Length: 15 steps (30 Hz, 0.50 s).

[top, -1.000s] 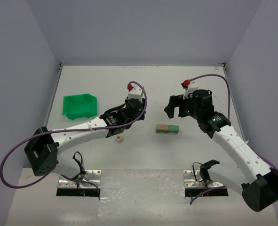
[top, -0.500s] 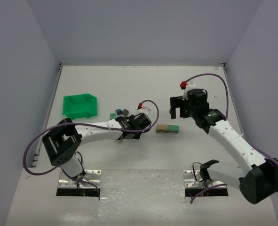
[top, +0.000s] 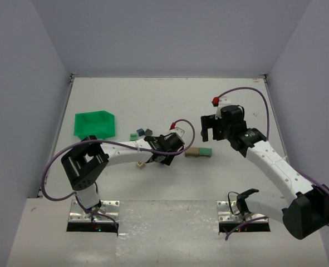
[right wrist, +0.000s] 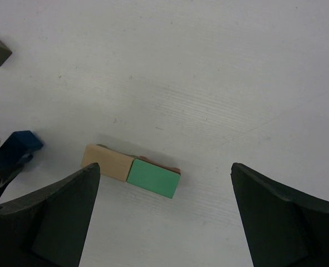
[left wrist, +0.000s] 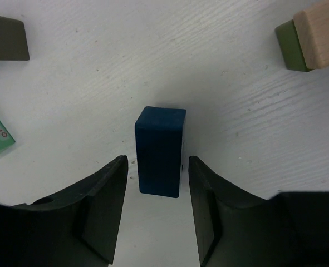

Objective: Build the wood block tower

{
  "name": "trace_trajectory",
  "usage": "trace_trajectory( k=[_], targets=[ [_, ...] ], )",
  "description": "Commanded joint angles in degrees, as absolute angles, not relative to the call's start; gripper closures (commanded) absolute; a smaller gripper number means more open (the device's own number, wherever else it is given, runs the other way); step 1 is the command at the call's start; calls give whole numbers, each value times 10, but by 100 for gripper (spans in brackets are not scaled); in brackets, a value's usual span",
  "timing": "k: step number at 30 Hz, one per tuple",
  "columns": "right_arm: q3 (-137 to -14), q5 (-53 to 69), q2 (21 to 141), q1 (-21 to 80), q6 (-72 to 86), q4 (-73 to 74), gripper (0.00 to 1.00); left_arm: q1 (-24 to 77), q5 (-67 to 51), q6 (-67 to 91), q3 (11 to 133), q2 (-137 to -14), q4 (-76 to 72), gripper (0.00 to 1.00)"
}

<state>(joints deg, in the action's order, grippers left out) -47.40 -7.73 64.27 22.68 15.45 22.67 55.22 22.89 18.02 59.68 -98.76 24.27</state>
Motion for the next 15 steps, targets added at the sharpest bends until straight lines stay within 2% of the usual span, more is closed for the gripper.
trace_trajectory(
  k=[1,6,9,10,15],
  targets=[
    [-496,-86,638,225,148,216,1,557,234,173,618,-975,229,48],
    [-498,-72,630,224,134,213,1,557,242,169,621,-944,220,29],
    [-512,-37,630,224,98,204,1,557,251,166,617,-915,213,3],
    [-517,-18,630,224,74,193,1,557,257,166,612,-897,209,0],
    [-559,137,637,225,-107,149,1,552,304,178,575,-801,187,0]
  ],
)
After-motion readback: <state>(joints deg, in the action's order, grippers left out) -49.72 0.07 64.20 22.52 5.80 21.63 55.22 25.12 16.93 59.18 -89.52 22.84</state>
